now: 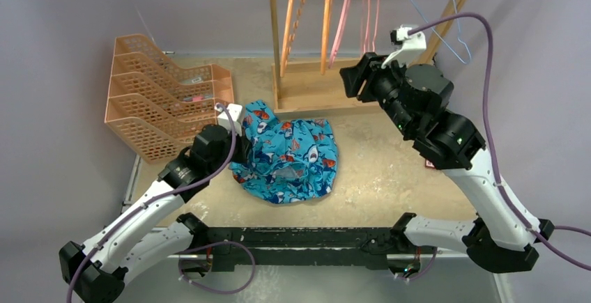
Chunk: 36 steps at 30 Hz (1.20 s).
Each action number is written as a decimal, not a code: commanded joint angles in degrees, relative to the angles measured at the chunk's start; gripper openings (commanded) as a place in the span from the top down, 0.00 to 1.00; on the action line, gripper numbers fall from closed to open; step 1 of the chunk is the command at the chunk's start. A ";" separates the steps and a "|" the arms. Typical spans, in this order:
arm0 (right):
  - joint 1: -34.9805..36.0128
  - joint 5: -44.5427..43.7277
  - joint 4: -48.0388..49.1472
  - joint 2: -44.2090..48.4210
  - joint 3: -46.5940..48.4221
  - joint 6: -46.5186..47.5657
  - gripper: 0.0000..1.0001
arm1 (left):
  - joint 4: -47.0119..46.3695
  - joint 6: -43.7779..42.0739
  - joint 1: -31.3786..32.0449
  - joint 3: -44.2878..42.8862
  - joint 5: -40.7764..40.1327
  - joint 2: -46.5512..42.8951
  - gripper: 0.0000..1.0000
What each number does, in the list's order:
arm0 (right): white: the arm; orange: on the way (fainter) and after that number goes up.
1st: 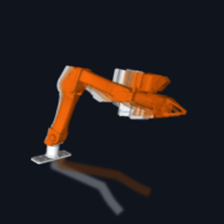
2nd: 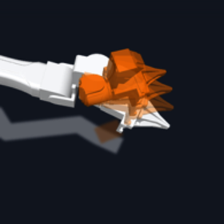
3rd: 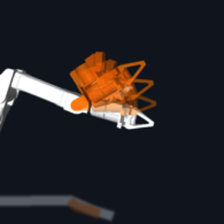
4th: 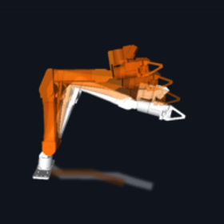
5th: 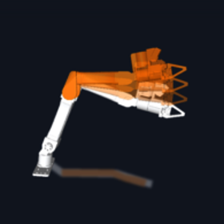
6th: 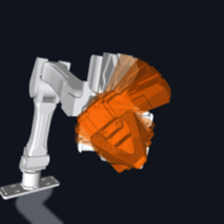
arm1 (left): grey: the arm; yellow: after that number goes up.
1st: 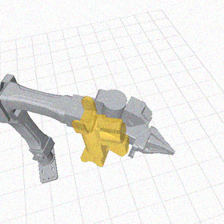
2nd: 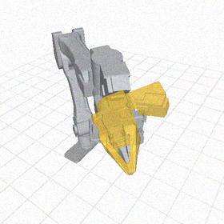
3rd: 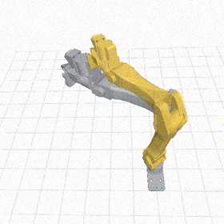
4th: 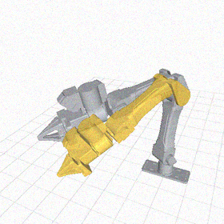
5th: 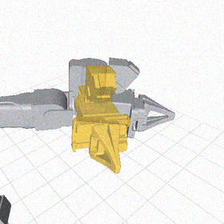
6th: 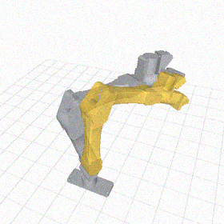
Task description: Place the shorts on the hanger
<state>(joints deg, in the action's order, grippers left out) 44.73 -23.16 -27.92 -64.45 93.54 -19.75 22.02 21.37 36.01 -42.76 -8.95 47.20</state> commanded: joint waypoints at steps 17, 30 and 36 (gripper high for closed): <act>-13.40 -8.43 0.84 -13.38 10.55 10.41 0.52 | -3.09 -4.69 -0.16 1.19 8.92 -0.33 1.00; -15.56 -12.67 0.25 -19.31 12.00 9.40 0.65 | -3.35 -4.84 -0.15 1.46 8.95 -2.22 1.00; -16.45 -12.90 -0.27 -20.86 12.55 10.07 0.70 | -2.91 -4.94 -0.16 1.28 9.39 -1.21 1.00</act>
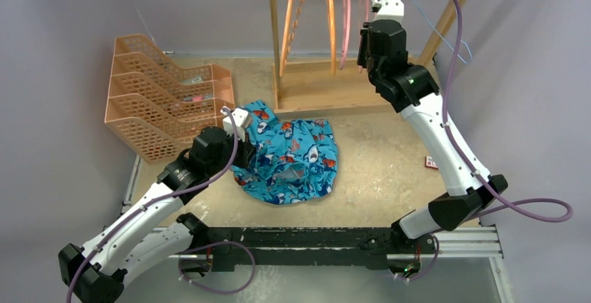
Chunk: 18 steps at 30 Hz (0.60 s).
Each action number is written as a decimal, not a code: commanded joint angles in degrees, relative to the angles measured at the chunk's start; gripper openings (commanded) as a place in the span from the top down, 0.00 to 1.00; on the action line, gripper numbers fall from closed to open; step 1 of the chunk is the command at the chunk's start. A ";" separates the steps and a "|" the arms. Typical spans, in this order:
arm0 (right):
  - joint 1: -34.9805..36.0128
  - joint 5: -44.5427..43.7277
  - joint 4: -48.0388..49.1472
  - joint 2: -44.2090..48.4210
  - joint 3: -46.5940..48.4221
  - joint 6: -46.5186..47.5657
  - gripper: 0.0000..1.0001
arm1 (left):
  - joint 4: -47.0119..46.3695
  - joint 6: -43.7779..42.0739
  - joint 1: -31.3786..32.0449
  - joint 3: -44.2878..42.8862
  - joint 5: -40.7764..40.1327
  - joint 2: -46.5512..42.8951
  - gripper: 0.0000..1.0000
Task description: Place the shorts on the hanger
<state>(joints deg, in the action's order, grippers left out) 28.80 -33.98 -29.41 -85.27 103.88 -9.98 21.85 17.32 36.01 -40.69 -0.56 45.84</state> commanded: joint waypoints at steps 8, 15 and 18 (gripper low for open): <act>-0.93 -1.89 0.55 0.08 2.84 1.61 0.75 | -2.71 -1.11 -0.15 -0.84 1.00 0.55 1.00; -1.90 -2.42 1.09 0.58 1.42 2.22 0.77 | -2.75 -1.19 -0.15 -0.89 1.12 0.62 1.00; -2.23 -1.61 1.67 0.14 1.43 2.20 0.78 | -2.66 -1.24 -0.15 -0.88 1.34 0.76 1.00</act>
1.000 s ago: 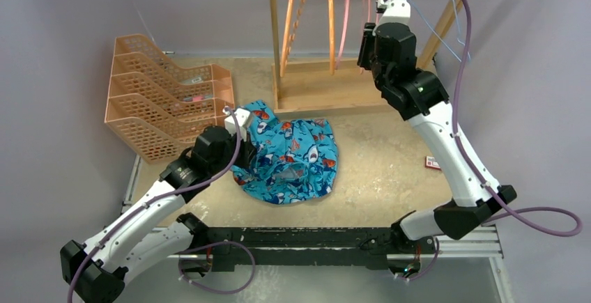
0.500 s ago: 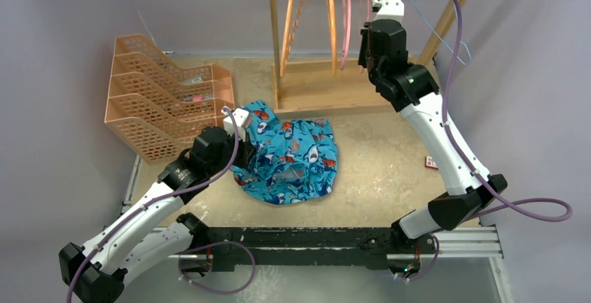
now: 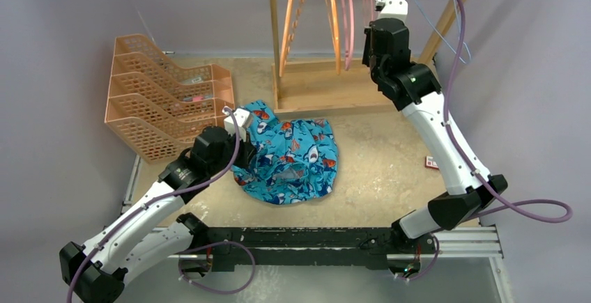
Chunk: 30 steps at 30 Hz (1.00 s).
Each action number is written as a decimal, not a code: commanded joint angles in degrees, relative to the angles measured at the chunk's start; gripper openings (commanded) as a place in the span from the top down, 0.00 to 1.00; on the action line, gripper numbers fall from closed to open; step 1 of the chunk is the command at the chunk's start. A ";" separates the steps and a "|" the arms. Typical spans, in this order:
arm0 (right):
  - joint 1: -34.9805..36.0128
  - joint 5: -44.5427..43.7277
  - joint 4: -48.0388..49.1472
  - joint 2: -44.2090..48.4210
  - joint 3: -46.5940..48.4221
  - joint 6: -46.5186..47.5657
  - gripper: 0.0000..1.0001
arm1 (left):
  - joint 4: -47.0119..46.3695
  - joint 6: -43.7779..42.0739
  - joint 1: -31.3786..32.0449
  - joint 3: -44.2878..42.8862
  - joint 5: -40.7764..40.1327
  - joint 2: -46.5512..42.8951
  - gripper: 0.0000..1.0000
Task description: Place the shorts on the hanger
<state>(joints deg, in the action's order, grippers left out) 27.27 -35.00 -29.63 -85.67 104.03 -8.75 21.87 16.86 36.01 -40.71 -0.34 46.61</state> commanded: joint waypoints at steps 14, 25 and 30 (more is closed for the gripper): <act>-3.54 2.12 4.60 -0.91 1.83 2.98 0.87 | -2.58 -0.78 -0.15 -0.89 1.13 0.21 1.00; -4.68 5.82 7.09 -2.53 1.18 4.40 0.84 | -2.79 -0.69 -0.15 -0.89 1.60 0.59 1.00; -4.87 5.84 8.42 -4.22 4.47 6.48 1.00 | -2.73 -0.62 -0.15 -0.86 1.92 0.89 1.00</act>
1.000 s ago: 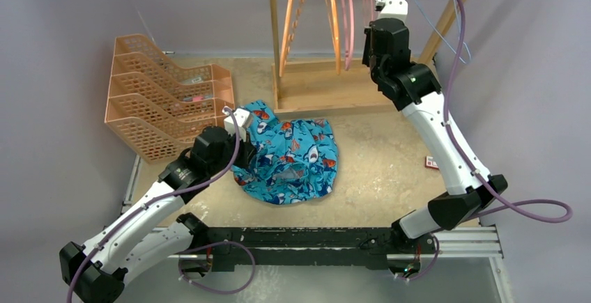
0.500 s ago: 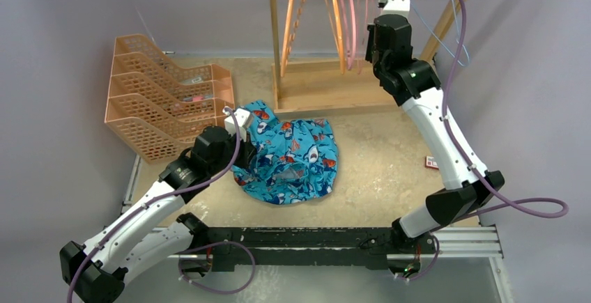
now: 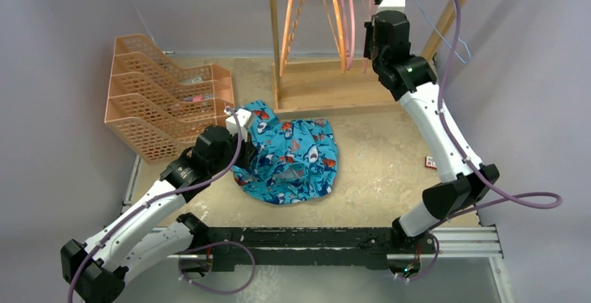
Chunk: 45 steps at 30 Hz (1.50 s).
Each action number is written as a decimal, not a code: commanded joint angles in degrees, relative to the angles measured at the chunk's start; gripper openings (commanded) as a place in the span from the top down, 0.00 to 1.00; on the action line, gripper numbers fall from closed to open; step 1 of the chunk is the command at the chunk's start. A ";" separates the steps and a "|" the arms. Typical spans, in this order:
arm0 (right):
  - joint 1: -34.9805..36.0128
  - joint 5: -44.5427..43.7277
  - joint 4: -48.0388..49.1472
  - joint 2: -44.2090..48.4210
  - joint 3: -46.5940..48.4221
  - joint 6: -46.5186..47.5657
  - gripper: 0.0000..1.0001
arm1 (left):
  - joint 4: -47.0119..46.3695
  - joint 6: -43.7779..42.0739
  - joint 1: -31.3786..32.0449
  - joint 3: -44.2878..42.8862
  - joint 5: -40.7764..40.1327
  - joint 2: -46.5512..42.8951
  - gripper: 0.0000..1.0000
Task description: Place the shorts on the hanger
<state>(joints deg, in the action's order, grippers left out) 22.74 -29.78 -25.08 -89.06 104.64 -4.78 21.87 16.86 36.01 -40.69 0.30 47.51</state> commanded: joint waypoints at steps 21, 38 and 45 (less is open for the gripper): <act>-0.86 -4.26 9.74 9.96 -5.04 1.86 1.00 | -2.44 -0.96 -0.16 -1.04 0.80 0.30 1.00; -0.86 0.78 -19.88 30.43 -25.38 -23.06 1.00 | -1.40 8.10 -0.15 -3.96 -11.73 -0.53 1.00; -0.86 12.06 -22.14 36.72 -34.11 -26.95 1.00 | -0.28 10.65 -0.23 -8.20 -11.94 3.90 1.00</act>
<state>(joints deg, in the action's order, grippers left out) 22.06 -26.04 -46.33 -55.24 74.65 -27.83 23.09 24.58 36.01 -44.56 -10.00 49.67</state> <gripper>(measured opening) 0.019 0.014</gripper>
